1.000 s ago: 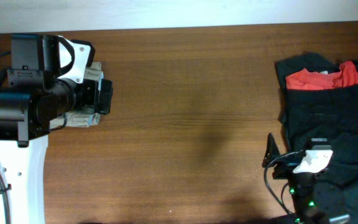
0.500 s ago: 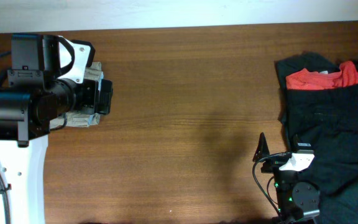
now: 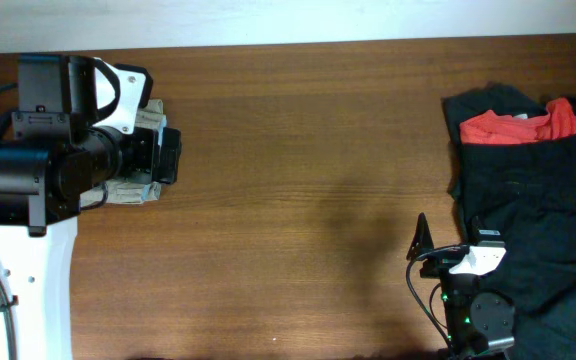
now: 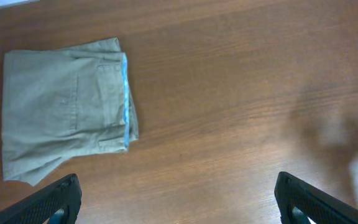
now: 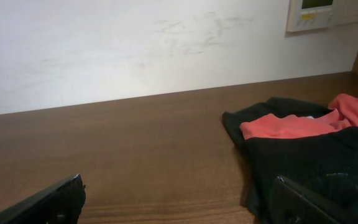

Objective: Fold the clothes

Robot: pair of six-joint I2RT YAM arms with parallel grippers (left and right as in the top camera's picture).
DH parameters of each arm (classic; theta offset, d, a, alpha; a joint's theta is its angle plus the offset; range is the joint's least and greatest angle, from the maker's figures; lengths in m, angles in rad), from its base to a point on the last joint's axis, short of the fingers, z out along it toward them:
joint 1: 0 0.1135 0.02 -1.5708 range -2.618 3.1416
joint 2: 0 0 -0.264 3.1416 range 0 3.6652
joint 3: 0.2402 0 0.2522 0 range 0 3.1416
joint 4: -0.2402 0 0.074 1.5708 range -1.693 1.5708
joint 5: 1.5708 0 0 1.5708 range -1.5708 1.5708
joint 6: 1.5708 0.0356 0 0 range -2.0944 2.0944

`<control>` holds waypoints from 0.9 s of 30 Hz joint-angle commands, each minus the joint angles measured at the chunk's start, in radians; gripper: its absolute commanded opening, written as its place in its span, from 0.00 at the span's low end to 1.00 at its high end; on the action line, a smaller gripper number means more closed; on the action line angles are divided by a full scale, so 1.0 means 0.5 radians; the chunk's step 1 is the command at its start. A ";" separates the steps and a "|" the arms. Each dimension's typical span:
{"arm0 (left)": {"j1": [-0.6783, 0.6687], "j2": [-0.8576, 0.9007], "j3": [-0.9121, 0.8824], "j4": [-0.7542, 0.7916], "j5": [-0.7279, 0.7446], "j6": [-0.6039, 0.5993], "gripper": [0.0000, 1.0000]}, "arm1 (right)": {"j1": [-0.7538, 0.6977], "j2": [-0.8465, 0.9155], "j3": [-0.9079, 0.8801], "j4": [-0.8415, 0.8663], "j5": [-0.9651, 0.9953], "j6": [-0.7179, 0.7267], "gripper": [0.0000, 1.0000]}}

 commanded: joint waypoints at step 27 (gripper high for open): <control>-0.030 -2.904 -3.902 3.324 -0.345 0.040 0.99 | -0.015 -0.019 -0.021 0.005 -0.003 0.014 0.99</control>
